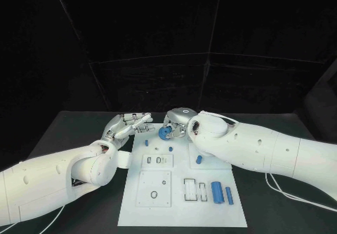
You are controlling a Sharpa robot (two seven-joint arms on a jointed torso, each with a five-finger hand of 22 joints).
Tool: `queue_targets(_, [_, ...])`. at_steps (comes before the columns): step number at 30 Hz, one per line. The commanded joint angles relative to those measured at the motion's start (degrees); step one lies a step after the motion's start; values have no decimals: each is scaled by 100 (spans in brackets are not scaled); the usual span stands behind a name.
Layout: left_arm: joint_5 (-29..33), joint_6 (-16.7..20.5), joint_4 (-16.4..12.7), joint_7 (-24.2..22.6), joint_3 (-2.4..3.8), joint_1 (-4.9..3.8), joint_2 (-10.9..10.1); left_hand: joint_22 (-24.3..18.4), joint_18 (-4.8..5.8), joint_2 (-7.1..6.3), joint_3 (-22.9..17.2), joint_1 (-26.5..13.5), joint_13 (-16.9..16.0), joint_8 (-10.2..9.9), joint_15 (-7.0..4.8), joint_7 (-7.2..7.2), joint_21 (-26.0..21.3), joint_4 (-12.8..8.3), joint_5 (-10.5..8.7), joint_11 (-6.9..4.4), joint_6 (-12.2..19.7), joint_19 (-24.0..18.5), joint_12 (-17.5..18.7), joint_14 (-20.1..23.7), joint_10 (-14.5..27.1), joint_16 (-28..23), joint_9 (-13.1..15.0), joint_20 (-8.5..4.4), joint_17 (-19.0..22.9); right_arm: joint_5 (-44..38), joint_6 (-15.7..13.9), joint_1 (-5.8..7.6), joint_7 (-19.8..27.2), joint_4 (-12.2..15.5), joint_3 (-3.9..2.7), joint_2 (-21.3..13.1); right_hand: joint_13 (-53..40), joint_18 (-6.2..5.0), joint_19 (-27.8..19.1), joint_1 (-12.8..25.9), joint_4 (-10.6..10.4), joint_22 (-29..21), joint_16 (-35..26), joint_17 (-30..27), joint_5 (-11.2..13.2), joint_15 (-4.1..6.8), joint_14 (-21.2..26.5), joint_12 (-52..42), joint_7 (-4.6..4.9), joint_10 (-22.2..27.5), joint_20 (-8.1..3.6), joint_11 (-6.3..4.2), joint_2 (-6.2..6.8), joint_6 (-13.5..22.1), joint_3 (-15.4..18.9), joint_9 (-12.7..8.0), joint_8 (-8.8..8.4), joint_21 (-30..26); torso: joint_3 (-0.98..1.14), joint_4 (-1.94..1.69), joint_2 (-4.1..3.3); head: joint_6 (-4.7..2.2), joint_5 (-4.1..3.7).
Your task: Assemble the parts on the task board
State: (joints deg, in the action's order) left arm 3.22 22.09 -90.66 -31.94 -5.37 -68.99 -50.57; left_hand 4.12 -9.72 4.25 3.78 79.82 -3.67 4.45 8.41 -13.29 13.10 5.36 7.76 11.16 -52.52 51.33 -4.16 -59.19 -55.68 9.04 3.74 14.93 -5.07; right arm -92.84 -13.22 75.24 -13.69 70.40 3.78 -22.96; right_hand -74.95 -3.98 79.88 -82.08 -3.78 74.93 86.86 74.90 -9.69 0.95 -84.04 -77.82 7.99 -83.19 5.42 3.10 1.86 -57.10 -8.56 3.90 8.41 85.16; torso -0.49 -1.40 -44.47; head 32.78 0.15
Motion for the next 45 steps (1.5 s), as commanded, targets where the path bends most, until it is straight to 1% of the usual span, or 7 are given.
queue_targets(1, [-11,-49,-1,-80,5,-10,8,-7,-78,-3,4,16,-1,-31,13,-60,-32,-22,2,-6,-8,48,10,-47,-19,-25,-1,-11,-6,-41,229,8,56,7,-2,10,-182,92,53,57,5,49,21,740,-21,1,-434,28,15,45,1,-5,10,-12,-37,5,-20,24,-1,1,4,5,-34])
queue_targets(9, [-11,-43,0,-62,5,-10,9,-7,-78,-3,4,16,-1,-31,13,-60,-32,-22,2,-6,-8,48,10,-47,-19,-25,-1,-11,-6,-41,313,4,-5,3,1,2,-97,91,48,137,-8,47,12,722,-12,-12,-429,121,34,101,12,11,58,46,-66,-2,-80,23,-3,-2,6,16,-56])
queue_targets(16, [-11,-47,-1,-55,5,-11,6,-7,-78,-3,4,16,-1,-31,13,-60,-32,-22,2,-6,-8,48,10,-47,-19,-25,-1,-11,-6,-41,370,4,-101,-42,2,15,29,96,53,408,-109,66,14,735,-155,-94,-432,270,143,187,83,110,148,478,-48,-23,-387,27,-4,-3,4,18,-65])
queue_targets(19, [-11,-50,-4,-53,5,-11,3,-7,-78,-3,4,16,-1,-31,13,-60,-32,-22,2,-6,-8,48,10,-47,-19,-25,-1,-11,-6,-41,412,4,-146,-52,2,21,51,100,69,512,-161,93,19,748,-151,-116,-435,298,164,201,107,132,161,560,-19,-18,-443,36,-5,-7,5,21,-68])
queue_targets(33, [-11,-43,-20,-44,5,-12,-16,-9,-79,-13,8,7,-1,-32,12,-58,-39,-29,2,-7,-13,53,10,-50,-24,-32,-2,-12,-6,-16,575,4,-217,-41,2,-16,85,101,74,679,-255,105,12,732,-86,-140,-430,341,182,226,137,155,213,619,56,-6,-464,41,-2,1,3,35,-48])
queue_targets(38, [-11,-46,-17,-42,5,-12,-17,-9,-79,-13,8,7,-1,-32,12,-58,-39,-29,2,-7,-13,53,10,-50,-24,-32,-2,-12,-6,64,212,4,-175,31,2,-111,57,100,74,776,-335,107,9,726,-82,-144,-428,316,183,208,144,158,202,609,86,0,-458,41,-1,-7,6,19,-55])
queue_targets(45, [-11,-57,16,-46,5,-12,-44,-10,-79,-15,9,4,0,-34,12,-60,-41,-30,2,-6,-11,54,12,-51,-22,-35,-2,-13,-7,577,-923,1,259,651,6,-728,60,105,91,731,-325,135,-6,690,-100,-137,-420,323,173,209,143,147,208,579,71,5,-447,51,9,35,28,-3,-47])
